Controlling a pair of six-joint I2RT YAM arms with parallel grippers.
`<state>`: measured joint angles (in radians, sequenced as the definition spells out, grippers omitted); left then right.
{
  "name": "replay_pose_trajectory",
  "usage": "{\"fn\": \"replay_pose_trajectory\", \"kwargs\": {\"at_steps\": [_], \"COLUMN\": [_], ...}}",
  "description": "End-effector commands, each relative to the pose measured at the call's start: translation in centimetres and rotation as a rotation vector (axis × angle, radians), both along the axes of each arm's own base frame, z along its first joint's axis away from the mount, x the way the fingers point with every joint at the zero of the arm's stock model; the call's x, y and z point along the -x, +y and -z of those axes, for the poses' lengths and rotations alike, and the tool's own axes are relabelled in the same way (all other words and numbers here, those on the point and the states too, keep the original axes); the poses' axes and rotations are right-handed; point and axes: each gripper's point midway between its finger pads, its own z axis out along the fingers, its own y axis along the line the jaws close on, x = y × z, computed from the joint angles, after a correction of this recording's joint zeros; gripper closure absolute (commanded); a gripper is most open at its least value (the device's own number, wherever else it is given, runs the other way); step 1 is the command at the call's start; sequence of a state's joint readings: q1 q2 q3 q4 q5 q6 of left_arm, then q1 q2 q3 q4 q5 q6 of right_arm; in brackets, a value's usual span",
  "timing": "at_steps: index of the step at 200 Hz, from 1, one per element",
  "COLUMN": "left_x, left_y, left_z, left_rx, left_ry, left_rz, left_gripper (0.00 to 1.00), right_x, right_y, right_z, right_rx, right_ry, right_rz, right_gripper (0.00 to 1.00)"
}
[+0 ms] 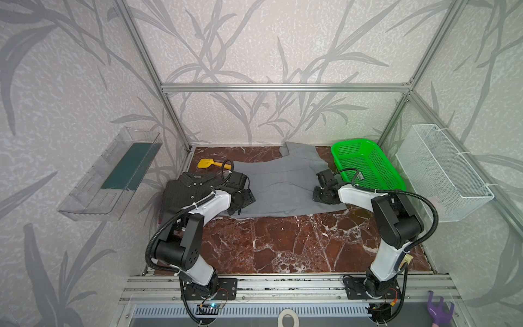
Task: Fold and stack the long sleeve shirts
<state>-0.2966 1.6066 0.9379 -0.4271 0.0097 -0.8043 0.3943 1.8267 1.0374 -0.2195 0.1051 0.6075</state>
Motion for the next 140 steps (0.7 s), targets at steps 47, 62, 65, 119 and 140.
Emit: {"fn": "replay_pose_trajectory", "kwargs": {"at_steps": [47, 62, 65, 119, 140], "left_x": [6.4, 7.7, 8.0, 13.3, 15.0], "left_y": [2.3, 2.1, 2.1, 3.2, 4.1], "left_z": [2.7, 2.4, 2.4, 1.9, 1.6], "left_rx": [-0.108, -0.116, -0.121, -0.147, -0.150], "left_ry": [0.186, 0.184, 0.183, 0.185, 0.168], "left_rz": [-0.147, -0.143, -0.142, -0.168, -0.187], "left_gripper": [0.10, 0.10, 0.10, 0.10, 0.10], "right_x": [10.0, 11.7, 12.1, 17.6, 18.8], "right_y": [-3.0, -2.6, -2.5, -3.4, -4.6], "right_z": [1.9, 1.3, 1.3, -0.1, -1.0], "right_rx": [0.105, 0.110, 0.114, 0.080, 0.095], "right_ry": [0.179, 0.170, 0.171, 0.170, 0.150], "right_rz": [-0.038, -0.059, -0.067, -0.056, -0.057], "right_gripper": [0.60, 0.60, 0.60, 0.59, 0.59]}}
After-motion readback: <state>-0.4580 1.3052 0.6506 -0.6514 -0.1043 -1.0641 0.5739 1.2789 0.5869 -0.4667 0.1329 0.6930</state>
